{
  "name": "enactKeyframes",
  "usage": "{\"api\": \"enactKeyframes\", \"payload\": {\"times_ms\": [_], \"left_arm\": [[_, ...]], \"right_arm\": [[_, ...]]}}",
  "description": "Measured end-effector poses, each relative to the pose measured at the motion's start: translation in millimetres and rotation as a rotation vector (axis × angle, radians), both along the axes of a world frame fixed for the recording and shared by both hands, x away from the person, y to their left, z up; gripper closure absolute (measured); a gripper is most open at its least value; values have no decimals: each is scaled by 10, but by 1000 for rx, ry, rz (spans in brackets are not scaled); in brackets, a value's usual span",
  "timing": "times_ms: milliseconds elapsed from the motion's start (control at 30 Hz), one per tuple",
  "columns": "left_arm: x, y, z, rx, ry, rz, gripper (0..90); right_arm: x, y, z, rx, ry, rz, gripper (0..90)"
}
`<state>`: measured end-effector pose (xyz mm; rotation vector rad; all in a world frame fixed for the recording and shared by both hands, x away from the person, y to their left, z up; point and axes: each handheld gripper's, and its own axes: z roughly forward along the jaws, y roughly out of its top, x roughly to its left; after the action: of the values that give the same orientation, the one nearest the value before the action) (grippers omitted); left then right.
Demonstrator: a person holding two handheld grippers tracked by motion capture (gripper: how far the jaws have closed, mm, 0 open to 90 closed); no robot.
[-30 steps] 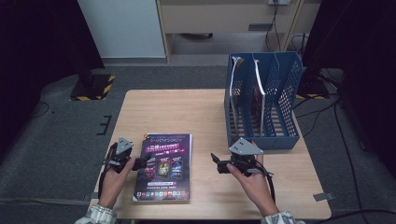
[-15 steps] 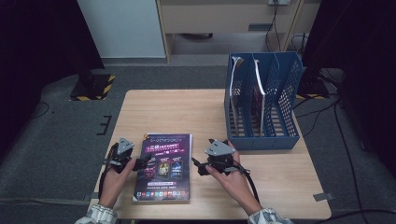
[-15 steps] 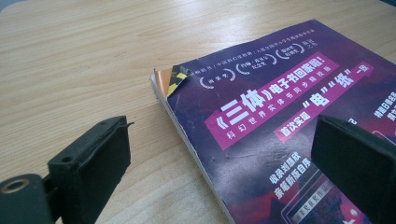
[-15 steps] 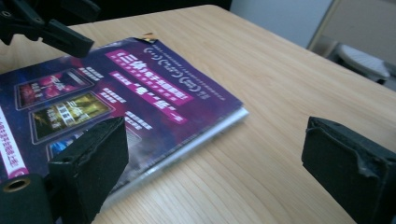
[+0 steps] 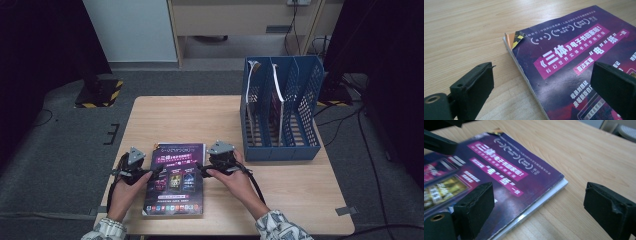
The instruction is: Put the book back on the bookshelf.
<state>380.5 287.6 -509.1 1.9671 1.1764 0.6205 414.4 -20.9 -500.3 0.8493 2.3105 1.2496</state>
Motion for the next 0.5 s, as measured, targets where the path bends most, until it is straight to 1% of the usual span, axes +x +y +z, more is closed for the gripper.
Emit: {"api": "enactKeyframes", "payload": {"times_ms": [67, 133, 200, 233, 267, 300, 333, 433, 500], "left_arm": [[3, 1, -6, 3, 6, 0, 51], [13, 3, -16, 1, 9, 2, 54], [24, 7, -23, 6, 12, 19, 84], [30, 15, -26, 7, 17, 17, 110], [34, 15, -34, 3, 22, 17, 117], [38, 16, -40, 3, 26, 15, 118], [40, 15, -45, 3, 32, 13, 118], [44, 8, -47, 0, 34, 7, 124], [55, -2, -65, 1, 47, 2, 125]], "right_arm": [[26, 23, -44, 2, 22, 4, 101], [19, 53, -87, -1, 49, 5, 101], [0, 84, -112, -11, 54, 18, 99], [-11, 109, -128, -15, 59, 22, 98], [-18, 127, -145, -21, 67, 29, 97], [-27, 143, -162, -24, 80, 29, 97], [-28, 151, -178, -28, 82, 31, 97], [-25, 164, -216, -37, 115, 28, 91], [-26, 167, -230, -38, 125, 33, 85]]}}
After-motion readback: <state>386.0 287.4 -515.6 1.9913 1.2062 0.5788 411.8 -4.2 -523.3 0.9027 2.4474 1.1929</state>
